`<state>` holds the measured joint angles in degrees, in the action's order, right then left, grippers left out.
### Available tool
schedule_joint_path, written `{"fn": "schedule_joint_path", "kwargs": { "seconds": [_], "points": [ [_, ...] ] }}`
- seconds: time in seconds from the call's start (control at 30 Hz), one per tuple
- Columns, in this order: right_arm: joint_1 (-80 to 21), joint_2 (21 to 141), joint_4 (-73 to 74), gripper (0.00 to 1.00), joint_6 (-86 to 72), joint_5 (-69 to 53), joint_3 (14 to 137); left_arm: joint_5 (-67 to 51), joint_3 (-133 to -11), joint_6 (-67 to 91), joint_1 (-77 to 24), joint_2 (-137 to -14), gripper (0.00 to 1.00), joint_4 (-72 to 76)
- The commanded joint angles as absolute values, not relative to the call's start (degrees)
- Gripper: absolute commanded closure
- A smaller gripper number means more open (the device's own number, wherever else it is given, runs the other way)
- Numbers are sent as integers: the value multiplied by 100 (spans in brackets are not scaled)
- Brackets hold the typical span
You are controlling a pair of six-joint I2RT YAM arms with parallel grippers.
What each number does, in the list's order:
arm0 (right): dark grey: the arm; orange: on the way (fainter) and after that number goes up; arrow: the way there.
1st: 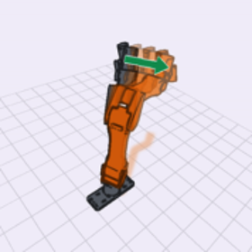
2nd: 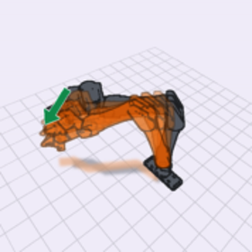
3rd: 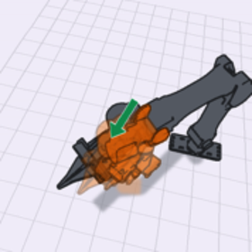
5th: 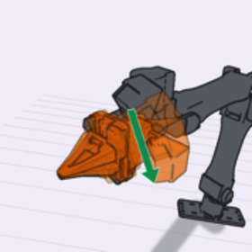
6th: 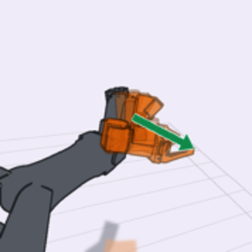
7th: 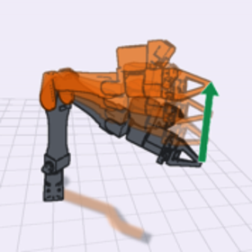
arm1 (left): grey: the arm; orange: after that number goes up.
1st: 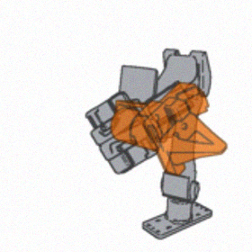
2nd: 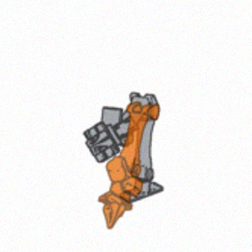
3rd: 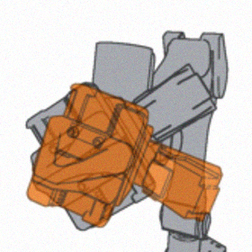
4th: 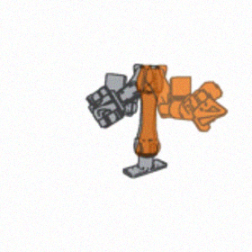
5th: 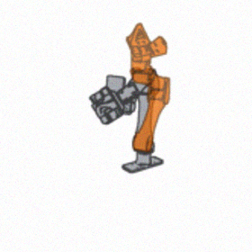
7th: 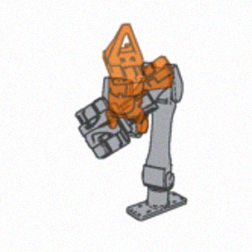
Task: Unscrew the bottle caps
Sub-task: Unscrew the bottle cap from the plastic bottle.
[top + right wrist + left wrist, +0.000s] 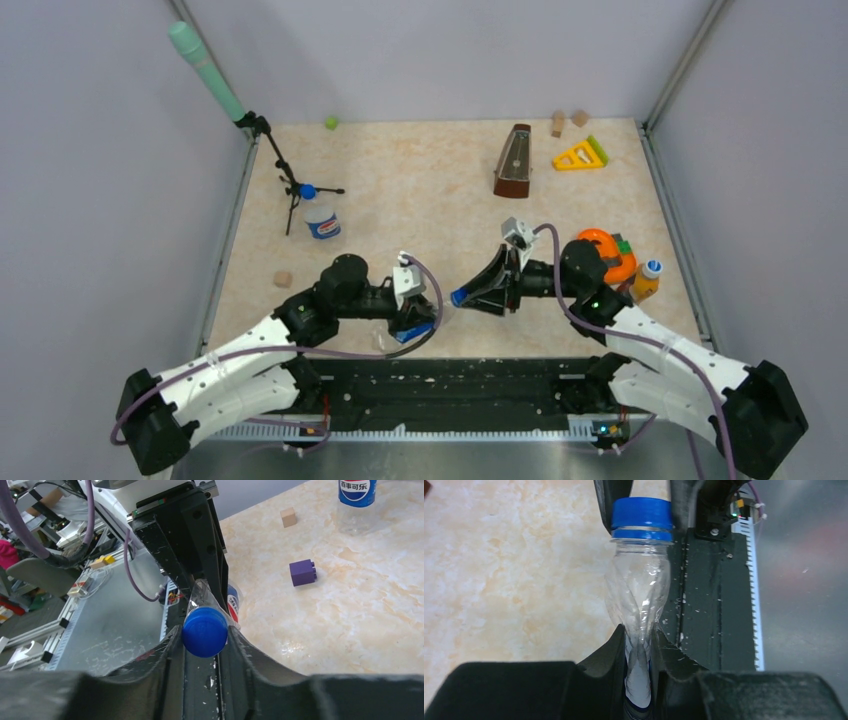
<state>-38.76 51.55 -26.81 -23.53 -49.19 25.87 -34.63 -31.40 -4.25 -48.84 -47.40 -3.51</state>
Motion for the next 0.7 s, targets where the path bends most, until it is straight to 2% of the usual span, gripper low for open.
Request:
{"fn": "schedule_joint_path", "kwargs": {
  "seconds": [0.0,0.07,0.13,0.33,0.5,0.6,0.67],
  "points": [
    [-3957,5045,-2056,54,-2299,-4536,2728,-3175,-3258,-713,-4904,-4675,100,574],
    [-3951,4965,-1744,44,-2510,-3885,2906,-2567,-3052,-1044,-4913,-4726,100,687],
    [-3946,4961,-1280,38,-2930,-3185,3207,-1825,-2904,-1156,-4928,-4781,100,814],
    [-3946,4865,-73,37,-3176,-2524,3879,-861,-2849,-2141,-5111,-4769,100,644],
    [-3946,4452,-184,37,-3964,-1820,3536,303,-2784,-3046,-5179,-4710,100,827],
    [-3941,4368,-132,39,-4924,-1229,3351,455,-2569,-3735,-5278,-4687,100,1198],
    [-3940,4331,-692,39,-5488,-1237,3083,453,-2340,-4101,-5381,-4650,100,1657]
  ]
}}
